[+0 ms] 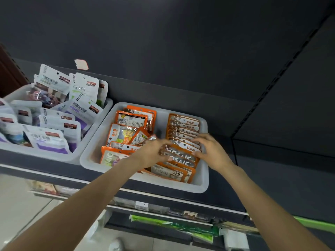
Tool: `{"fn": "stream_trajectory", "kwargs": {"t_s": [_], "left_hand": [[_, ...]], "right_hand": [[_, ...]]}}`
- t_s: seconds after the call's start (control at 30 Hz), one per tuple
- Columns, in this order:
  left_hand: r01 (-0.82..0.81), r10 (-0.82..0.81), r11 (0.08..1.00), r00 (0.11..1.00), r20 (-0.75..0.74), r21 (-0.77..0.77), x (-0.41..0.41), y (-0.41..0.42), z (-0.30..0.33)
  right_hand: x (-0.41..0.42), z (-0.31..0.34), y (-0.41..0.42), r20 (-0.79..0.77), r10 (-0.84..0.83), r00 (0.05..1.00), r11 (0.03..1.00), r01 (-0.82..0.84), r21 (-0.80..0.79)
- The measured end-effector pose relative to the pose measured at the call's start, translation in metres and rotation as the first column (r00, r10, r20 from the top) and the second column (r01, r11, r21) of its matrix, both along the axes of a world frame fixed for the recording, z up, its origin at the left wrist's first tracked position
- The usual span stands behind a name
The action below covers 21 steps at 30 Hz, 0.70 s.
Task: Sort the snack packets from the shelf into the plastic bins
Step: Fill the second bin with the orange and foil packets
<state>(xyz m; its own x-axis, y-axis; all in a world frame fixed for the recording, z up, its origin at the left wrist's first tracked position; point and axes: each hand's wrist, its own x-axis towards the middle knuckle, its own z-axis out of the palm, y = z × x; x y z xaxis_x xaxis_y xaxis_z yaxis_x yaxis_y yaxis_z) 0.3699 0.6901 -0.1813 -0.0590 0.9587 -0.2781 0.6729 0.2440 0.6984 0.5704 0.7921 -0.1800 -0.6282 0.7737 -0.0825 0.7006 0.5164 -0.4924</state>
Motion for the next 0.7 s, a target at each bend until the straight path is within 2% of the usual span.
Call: {"fn": "stream_trajectory", "kwargs": {"t_s": [0.13,0.3,0.4,0.47,0.53,0.7], "left_hand": [[0.081,-0.073,0.995,0.987,-0.146,0.055,0.001,-0.008,0.0],[0.212,-0.182,0.968,0.961,-0.207,0.135,-0.011,-0.014,0.005],[0.245,-0.22,0.961,0.957,-0.186,0.124,-0.014,-0.014,0.0],[0.249,-0.225,0.96,0.958,-0.18,0.127,-0.016,-0.015,-0.003],[0.245,-0.218,0.959,0.959,-0.179,0.142,-0.018,-0.018,-0.004],[0.177,-0.162,0.979,0.977,-0.138,0.1,-0.028,-0.023,-0.007]], "right_hand": [[-0.006,0.002,-0.004,-0.015,-0.03,0.999,0.998,0.031,0.057],[-0.005,0.009,-0.016,-0.063,-0.049,0.997,0.998,0.051,0.024],[-0.007,0.009,-0.022,0.069,-0.024,0.997,0.999,0.02,0.049],[-0.012,0.009,-0.023,0.208,-0.043,0.977,0.993,0.019,0.119],[-0.019,0.01,-0.025,0.259,-0.084,0.962,0.98,0.033,0.194],[-0.036,0.009,-0.032,0.112,-0.161,0.98,0.936,0.115,0.334]]}}
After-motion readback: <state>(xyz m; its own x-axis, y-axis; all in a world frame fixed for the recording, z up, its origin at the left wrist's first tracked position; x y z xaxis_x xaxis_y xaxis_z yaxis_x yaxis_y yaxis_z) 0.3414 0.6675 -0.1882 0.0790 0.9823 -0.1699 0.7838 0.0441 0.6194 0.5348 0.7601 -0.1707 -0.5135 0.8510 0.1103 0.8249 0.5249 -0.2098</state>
